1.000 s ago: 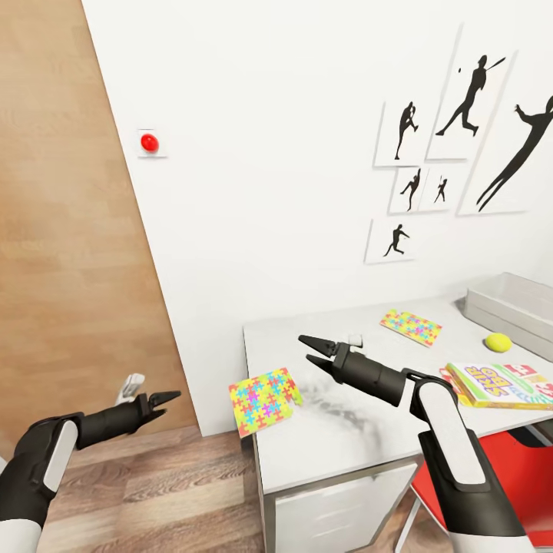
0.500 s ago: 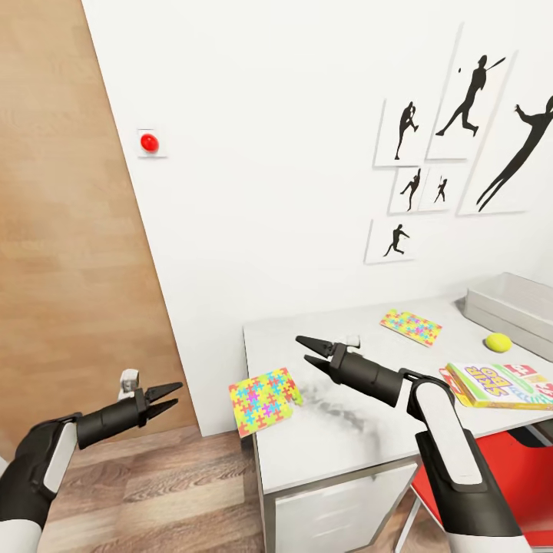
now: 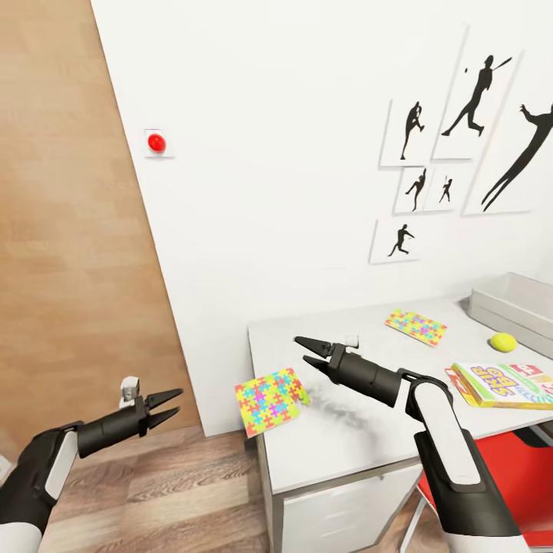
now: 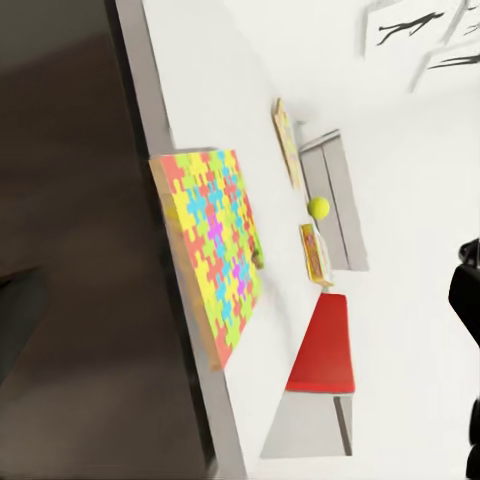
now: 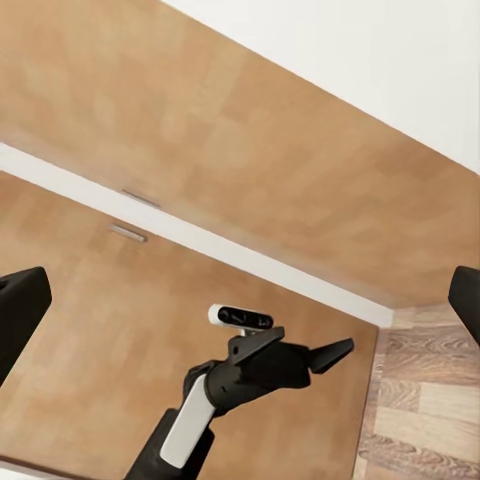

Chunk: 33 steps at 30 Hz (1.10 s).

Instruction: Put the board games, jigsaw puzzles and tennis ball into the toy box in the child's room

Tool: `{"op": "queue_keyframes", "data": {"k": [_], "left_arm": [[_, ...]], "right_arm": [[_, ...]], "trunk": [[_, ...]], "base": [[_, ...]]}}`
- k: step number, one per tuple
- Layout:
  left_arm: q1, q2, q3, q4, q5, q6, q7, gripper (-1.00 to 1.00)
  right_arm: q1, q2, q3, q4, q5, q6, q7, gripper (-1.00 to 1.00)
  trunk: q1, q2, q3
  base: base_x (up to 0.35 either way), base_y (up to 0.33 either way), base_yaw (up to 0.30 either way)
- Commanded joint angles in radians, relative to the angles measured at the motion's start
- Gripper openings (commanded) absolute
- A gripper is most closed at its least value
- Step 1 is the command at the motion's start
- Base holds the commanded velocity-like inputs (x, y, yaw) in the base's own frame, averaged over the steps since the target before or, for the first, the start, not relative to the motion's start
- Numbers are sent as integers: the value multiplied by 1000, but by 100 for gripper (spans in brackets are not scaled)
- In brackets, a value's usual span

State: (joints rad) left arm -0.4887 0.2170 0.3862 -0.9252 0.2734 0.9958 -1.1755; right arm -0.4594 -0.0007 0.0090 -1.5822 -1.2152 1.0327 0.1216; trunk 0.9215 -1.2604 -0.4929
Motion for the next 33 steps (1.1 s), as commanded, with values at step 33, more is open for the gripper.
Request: {"op": "queue_keyframes", "data": {"k": [33], "left_arm": [[-1, -10, 1, 132, 2, -50, 10, 100]], "right_arm": [[-1, 4, -1, 7, 10, -46, 9, 100]], "trunk": [[0, -1, 2]], "base": [[37, 33, -8]]}}
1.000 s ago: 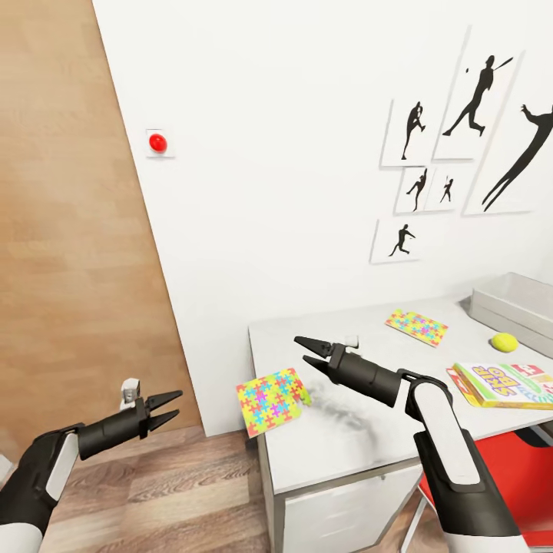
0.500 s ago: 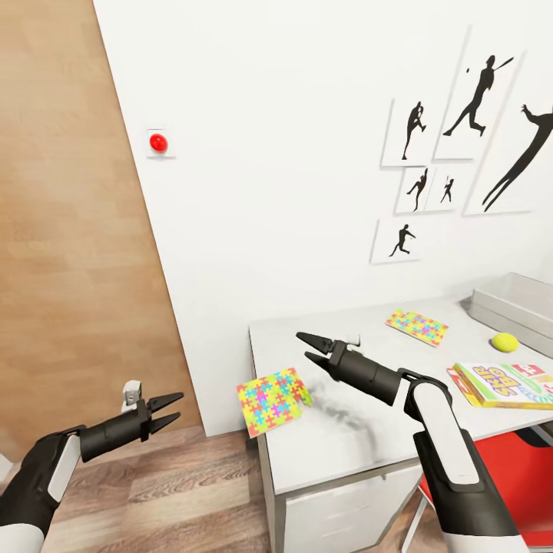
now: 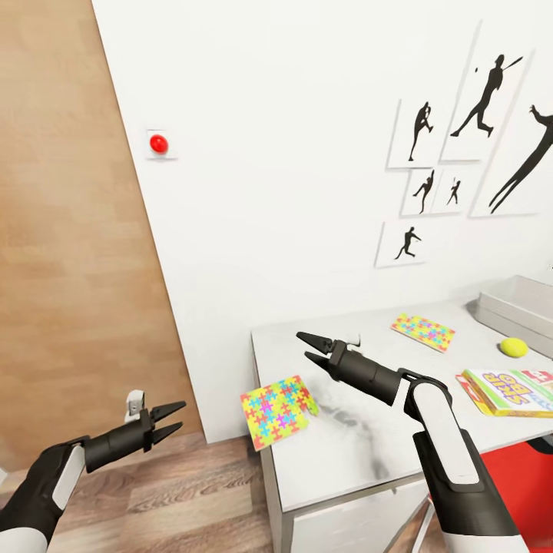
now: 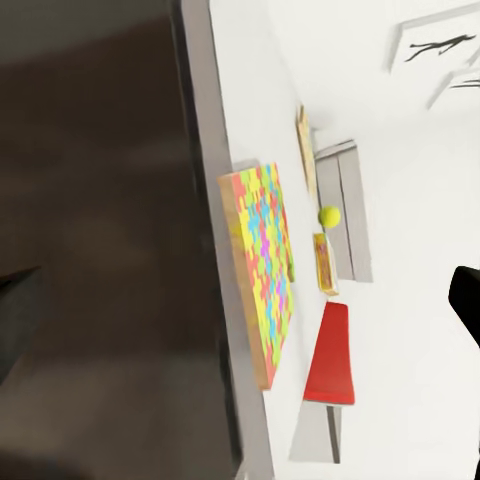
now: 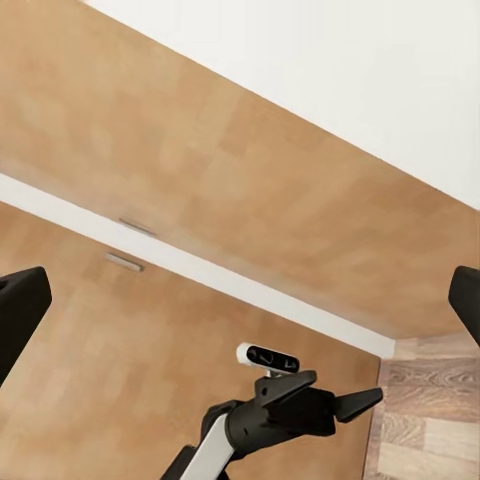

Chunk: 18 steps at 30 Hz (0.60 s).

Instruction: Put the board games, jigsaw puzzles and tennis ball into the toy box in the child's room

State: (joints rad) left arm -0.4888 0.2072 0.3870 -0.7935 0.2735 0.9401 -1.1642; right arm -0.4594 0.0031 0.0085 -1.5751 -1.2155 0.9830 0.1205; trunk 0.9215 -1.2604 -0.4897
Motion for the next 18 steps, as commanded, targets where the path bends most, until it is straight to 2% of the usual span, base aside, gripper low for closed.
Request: {"op": "queue_keyframes", "data": {"k": [1, 8, 18], "left_arm": [[-1, 0, 1, 1, 2, 4, -2, 100], [-1, -1, 2, 4, 3, -3, -2, 100], [-1, -1, 1, 15, 4, -3, -2, 100]], "right_arm": [[-1, 0, -1, 0, 10, 3, 10, 100], [-1, 1, -1, 2, 10, 3, 10, 100], [-1, 1, 0, 6, 11, 3, 11, 100]], "trunk": [[0, -1, -1], [0, -1, 4], [0, -1, 5]], "base": [[8, 5, -67], [3, 2, -120], [0, 0, -25]]}}
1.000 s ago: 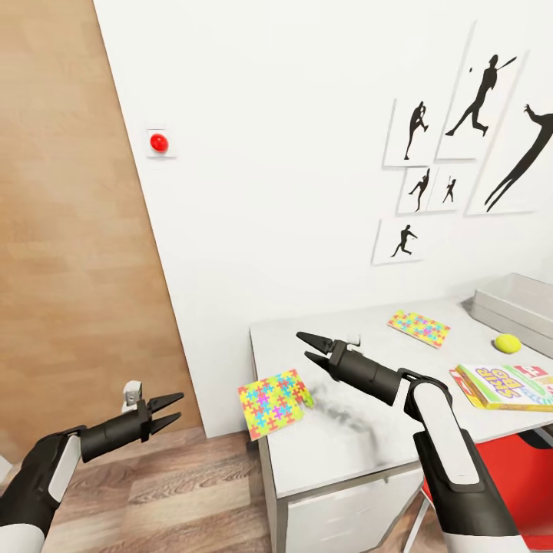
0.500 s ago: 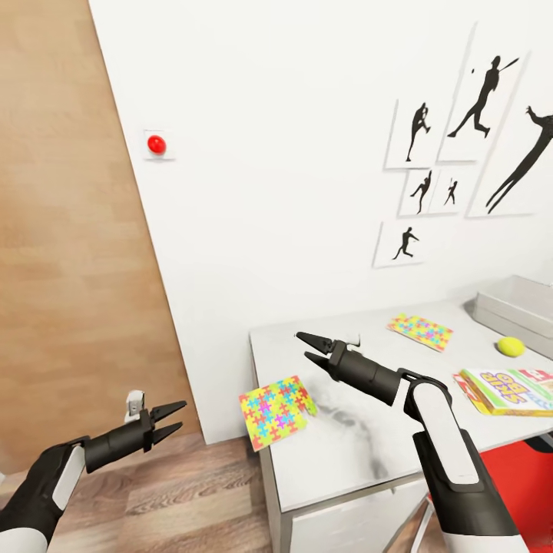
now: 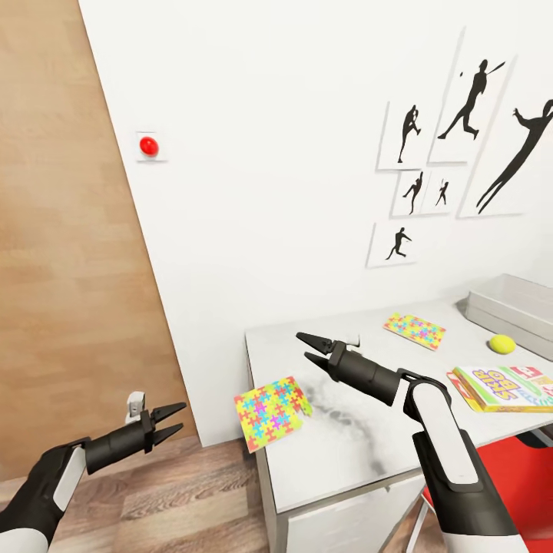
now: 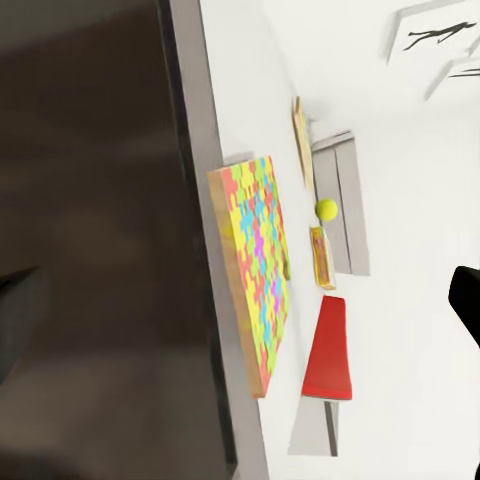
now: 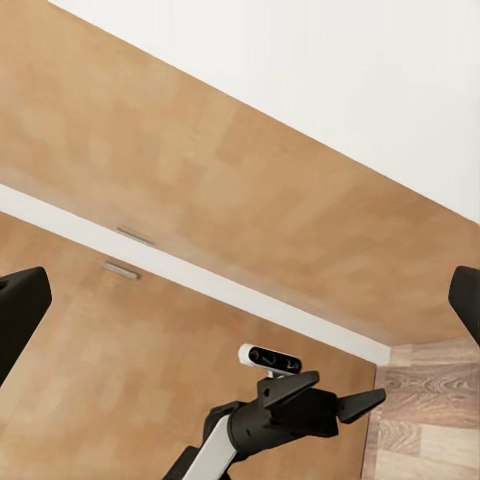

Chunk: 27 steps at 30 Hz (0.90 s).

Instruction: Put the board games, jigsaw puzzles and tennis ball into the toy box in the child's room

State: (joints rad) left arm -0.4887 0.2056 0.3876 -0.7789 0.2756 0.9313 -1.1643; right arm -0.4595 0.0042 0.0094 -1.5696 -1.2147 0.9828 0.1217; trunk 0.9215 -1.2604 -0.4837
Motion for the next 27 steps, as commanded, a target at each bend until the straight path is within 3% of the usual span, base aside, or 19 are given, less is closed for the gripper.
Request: {"op": "queue_keyframes", "data": {"k": [1, 20, 27], "left_arm": [[-1, -1, 1, 1, 2, 6, -1, 100], [-1, -2, 1, 3, 2, 6, -1, 100], [-1, -1, 1, 3, 2, 6, -1, 100]], "right_arm": [[-1, 0, -1, 0, 10, 4, 10, 100], [-1, 0, -2, 0, 9, 4, 10, 100], [-1, 0, -2, 1, 9, 4, 9, 100]], "trunk": [[0, -1, -1], [0, -1, -1], [0, -1, -1]], "base": [[0, 0, -4], [0, 0, -2], [0, 3, -140]]}}
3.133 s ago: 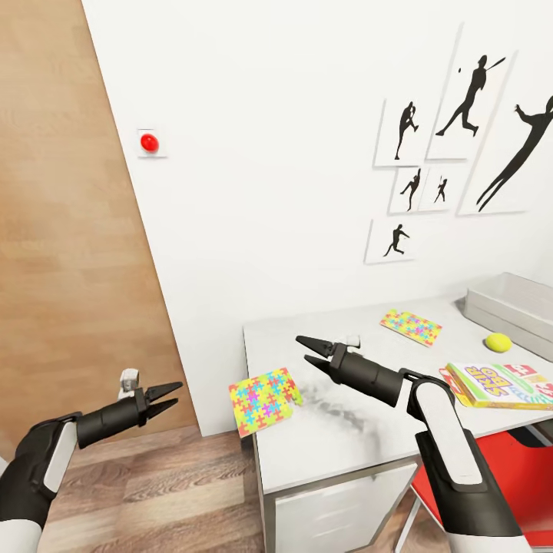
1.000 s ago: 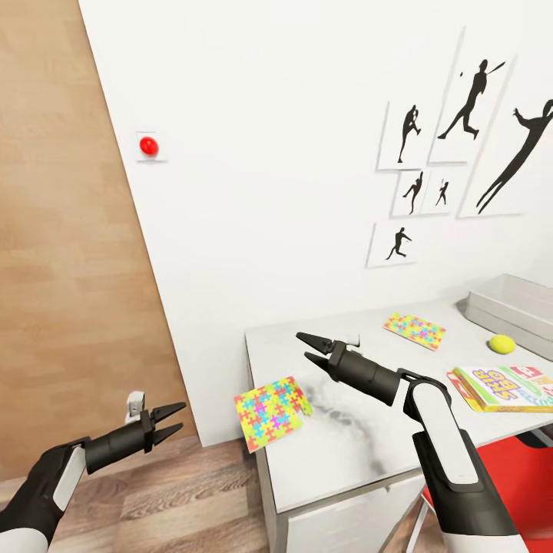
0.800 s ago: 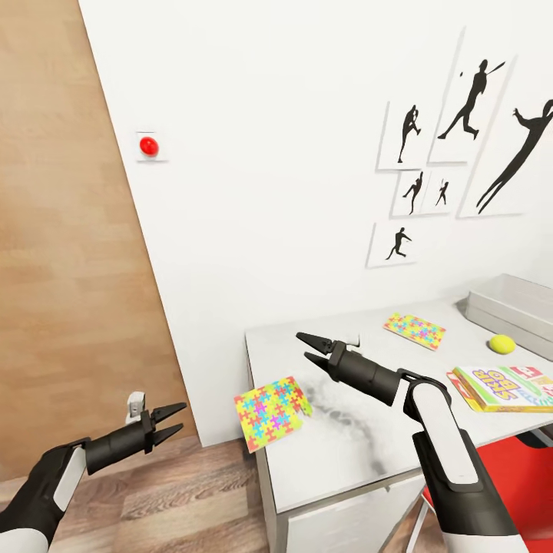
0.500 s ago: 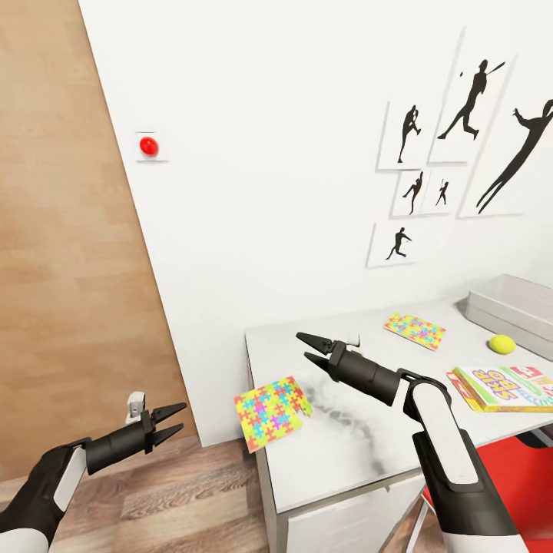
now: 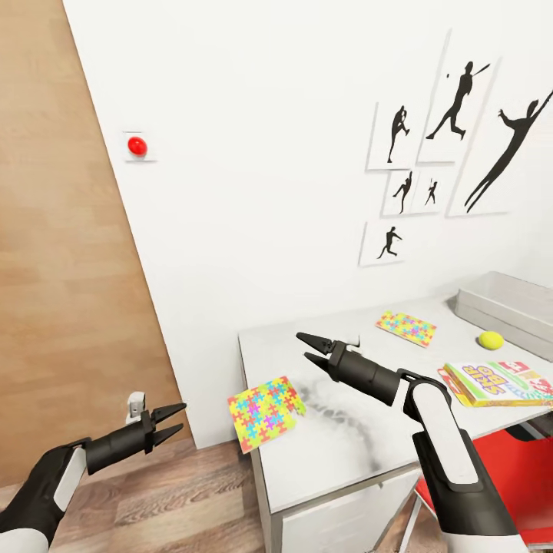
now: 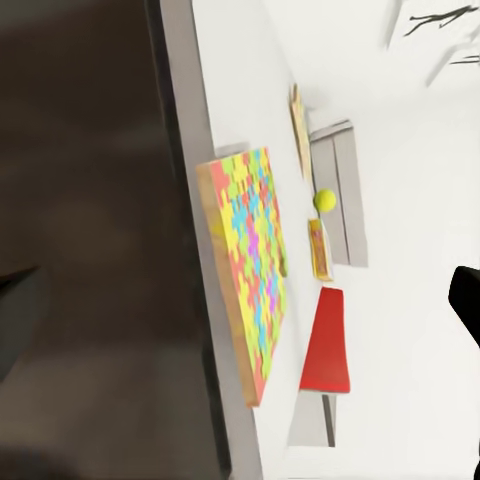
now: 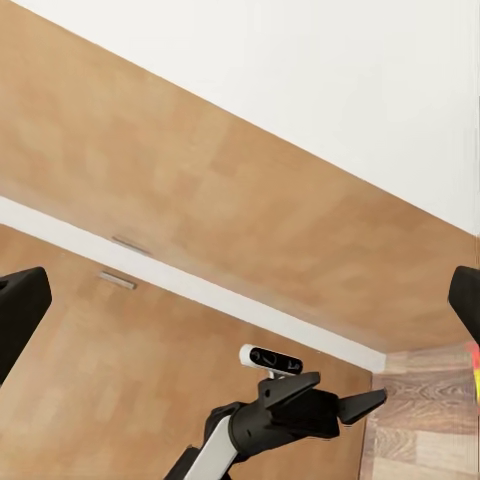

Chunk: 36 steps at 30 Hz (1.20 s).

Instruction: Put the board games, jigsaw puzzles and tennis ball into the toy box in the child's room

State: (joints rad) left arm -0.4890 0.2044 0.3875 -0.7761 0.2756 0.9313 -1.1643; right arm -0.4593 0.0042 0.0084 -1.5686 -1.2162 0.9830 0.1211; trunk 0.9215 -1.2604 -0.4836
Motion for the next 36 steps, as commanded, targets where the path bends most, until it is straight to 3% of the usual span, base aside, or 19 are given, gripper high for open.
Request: {"op": "queue_keyframes", "data": {"k": [1, 15, 36], "left_arm": [[0, 0, 1, 0, 2, 6, -2, 100], [0, 0, 1, 0, 3, 4, -2, 100], [0, -1, 1, 1, 4, 3, -3, 100]], "right_arm": [[-1, 0, -1, 1, 10, 3, 10, 100], [-1, 0, -1, 6, 12, 3, 11, 100], [-1, 0, -1, 7, 11, 3, 11, 100]], "trunk": [[0, -1, -1], [0, -1, -1], [0, -1, -1]], "base": [[0, 38, -216], [0, 71, -222], [0, 2, -33]]}}
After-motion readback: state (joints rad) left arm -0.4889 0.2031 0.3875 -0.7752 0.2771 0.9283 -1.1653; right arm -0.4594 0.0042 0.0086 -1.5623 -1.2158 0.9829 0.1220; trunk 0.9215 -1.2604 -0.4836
